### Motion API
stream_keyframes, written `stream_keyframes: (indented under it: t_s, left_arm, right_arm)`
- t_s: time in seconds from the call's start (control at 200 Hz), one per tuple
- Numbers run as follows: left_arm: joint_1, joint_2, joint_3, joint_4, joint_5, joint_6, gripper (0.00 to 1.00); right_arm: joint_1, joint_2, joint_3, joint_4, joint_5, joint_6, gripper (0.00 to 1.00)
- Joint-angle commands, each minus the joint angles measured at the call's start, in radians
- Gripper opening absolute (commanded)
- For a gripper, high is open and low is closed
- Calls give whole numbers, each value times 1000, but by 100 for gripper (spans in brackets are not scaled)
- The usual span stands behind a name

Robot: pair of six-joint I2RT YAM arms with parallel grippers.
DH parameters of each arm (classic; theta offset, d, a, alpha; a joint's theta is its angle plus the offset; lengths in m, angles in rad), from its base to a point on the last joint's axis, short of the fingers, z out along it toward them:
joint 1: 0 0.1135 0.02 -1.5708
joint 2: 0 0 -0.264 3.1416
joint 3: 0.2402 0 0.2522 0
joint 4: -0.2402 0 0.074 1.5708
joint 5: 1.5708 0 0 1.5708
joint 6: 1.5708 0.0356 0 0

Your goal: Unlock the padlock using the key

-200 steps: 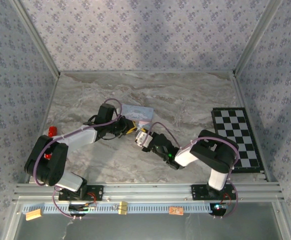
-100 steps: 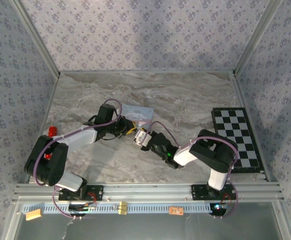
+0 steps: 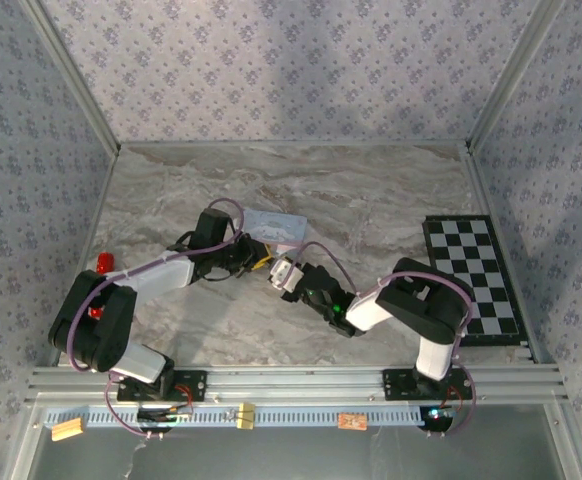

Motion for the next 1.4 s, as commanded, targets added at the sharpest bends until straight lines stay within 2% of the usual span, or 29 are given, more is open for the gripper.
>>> stream_keyframes:
  t_s: [0.0,0.48,0.85,1.394]
  left_arm:
    - [-1,-37,4,23,31,7,0]
    - [-2,-30,1,19,30,16,0]
    - [-15,32,-3,46,30,44,0]
    - [-24,86,-5,71,30,56,0]
  right_arm:
    - [-5,18,8,25,37,19,26]
    - [-4,-1,24,-9,9,50,17]
    - [-1,-9,88,-114,84,226,11]
    - [-60,-38,92,-166,-83,491,7]
